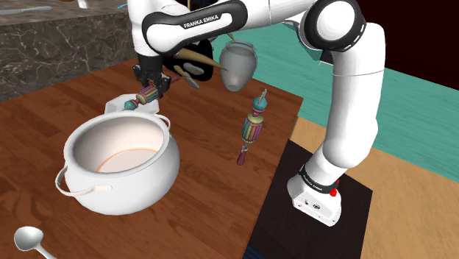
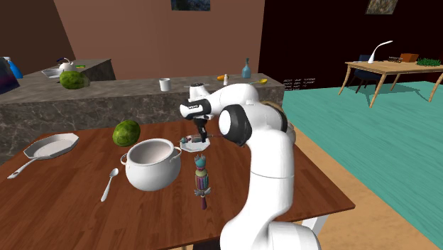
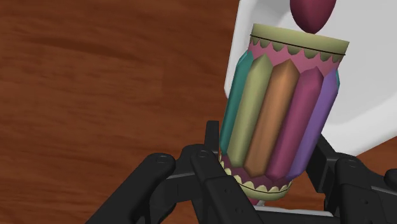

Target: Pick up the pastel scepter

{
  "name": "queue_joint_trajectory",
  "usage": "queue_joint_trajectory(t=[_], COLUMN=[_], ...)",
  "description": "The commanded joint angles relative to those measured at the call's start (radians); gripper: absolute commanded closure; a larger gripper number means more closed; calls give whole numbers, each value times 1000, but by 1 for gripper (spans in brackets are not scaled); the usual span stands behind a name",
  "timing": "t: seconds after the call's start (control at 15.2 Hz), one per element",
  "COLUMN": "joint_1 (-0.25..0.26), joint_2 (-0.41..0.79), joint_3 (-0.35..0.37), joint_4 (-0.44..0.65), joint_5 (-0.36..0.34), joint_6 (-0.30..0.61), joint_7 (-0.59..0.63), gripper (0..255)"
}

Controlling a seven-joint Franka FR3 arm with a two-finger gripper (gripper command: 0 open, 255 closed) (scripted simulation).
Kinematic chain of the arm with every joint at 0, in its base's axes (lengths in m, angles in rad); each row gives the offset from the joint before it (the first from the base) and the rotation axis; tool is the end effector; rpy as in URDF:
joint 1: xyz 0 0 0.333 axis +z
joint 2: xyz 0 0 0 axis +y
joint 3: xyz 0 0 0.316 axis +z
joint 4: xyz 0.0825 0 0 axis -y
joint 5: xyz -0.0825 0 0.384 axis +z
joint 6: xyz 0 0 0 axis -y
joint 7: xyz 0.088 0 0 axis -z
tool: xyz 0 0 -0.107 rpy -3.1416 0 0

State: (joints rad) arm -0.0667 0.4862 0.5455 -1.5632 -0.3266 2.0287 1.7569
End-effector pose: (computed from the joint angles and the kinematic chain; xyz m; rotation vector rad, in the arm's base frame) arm 0.6370 0.2499 0.3998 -2.5697 1.7565 -0.1120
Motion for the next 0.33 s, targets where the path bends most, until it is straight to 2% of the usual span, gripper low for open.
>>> queue_joint_trajectory(t=[0.0,0.26], joint_1=[0,0], joint_2=[-5,-13], joint_3=[2,6], joint_4=[19,37], joint_5=[5,11], joint_6=[-22,-47], joint_7=[-5,-10], gripper=[255,255])
